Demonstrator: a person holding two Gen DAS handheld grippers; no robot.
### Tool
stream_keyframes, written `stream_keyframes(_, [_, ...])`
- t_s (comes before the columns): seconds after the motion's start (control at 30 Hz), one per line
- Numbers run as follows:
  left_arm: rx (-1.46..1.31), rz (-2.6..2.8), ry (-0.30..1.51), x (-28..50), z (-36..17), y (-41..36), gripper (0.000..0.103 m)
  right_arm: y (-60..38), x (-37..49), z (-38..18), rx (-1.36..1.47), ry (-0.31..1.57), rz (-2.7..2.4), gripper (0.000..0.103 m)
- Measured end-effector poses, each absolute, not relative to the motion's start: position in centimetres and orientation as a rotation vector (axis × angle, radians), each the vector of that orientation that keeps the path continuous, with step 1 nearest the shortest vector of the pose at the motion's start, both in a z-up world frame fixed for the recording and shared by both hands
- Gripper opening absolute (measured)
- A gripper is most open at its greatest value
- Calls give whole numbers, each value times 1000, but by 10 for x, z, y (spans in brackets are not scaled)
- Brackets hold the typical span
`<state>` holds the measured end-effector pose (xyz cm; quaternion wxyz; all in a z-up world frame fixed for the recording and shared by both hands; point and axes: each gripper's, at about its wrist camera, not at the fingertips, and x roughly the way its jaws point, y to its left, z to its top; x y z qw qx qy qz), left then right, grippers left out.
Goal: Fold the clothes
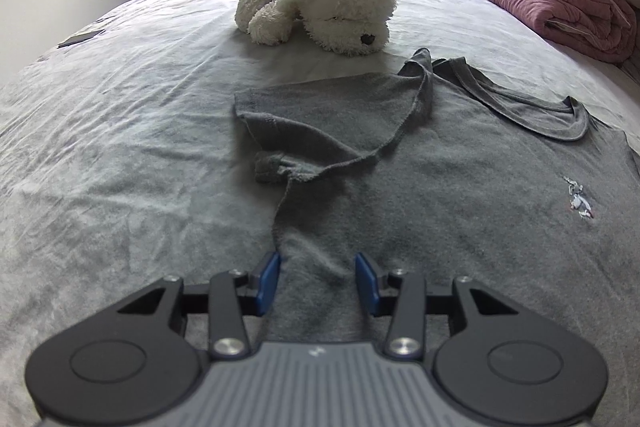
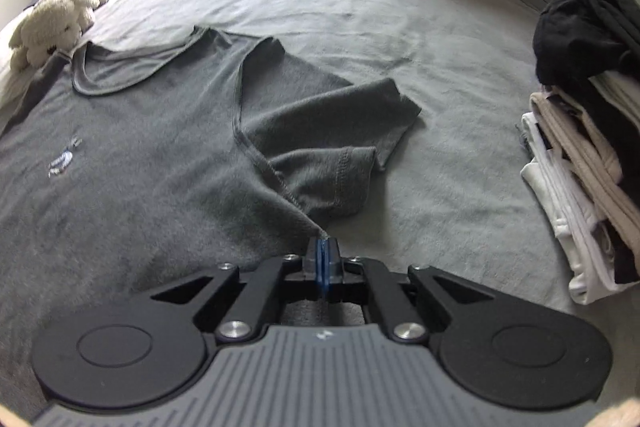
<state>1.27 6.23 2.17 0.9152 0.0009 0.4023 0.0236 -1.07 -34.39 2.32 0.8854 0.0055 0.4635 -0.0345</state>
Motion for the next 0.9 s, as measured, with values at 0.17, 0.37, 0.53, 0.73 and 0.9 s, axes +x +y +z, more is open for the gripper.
stream_keyframes(0.17, [28, 52, 819, 13, 25, 63, 46, -362, -15, 32, 111, 954, -38, 22])
stream_keyframes(0.37, [-49, 67, 820, 19, 36, 81, 49, -403, -14, 42, 313, 900, -84, 38])
stream_keyframes(0.53, [-102, 88, 818, 31, 41, 97, 52, -416, 0, 34, 439, 894, -71, 38])
stream_keyframes(0.73, [-152, 91, 828, 48, 39, 113, 53, -406, 20, 27, 431, 912, -82, 22])
stream_keyframes(0.9, [-240, 81, 823, 63, 38, 133, 55, -392, 23, 40, 278, 827, -184, 4])
